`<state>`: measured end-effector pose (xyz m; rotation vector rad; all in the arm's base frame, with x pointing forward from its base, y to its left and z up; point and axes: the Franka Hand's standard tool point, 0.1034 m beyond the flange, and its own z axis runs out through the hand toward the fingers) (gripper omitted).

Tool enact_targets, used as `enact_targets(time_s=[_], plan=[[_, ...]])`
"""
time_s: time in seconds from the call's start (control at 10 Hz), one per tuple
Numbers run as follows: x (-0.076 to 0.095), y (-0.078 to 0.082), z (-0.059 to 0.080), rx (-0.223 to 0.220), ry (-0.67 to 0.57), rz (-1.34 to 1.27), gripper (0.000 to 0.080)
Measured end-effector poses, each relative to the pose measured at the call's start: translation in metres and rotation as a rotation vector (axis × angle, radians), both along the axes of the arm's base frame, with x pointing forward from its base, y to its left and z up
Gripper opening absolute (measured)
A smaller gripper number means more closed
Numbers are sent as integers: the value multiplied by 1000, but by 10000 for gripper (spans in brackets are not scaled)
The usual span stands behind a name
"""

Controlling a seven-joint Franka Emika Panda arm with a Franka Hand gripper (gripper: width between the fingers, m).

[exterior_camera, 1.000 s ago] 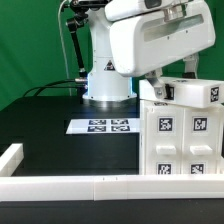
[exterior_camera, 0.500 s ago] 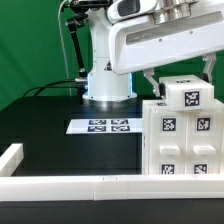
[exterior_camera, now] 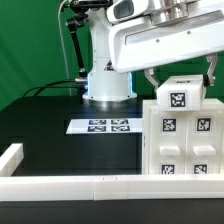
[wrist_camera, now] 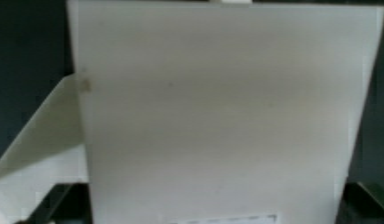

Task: Assemble cabinet

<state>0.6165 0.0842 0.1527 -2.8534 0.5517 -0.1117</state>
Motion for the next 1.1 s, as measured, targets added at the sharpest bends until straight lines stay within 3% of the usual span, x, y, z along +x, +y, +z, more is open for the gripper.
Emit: enact_targets(time_s=[0.6, 1.1], plan=[[-2, 5, 0, 67, 74, -456, 570], [-3, 17, 2, 183, 187, -952, 569]])
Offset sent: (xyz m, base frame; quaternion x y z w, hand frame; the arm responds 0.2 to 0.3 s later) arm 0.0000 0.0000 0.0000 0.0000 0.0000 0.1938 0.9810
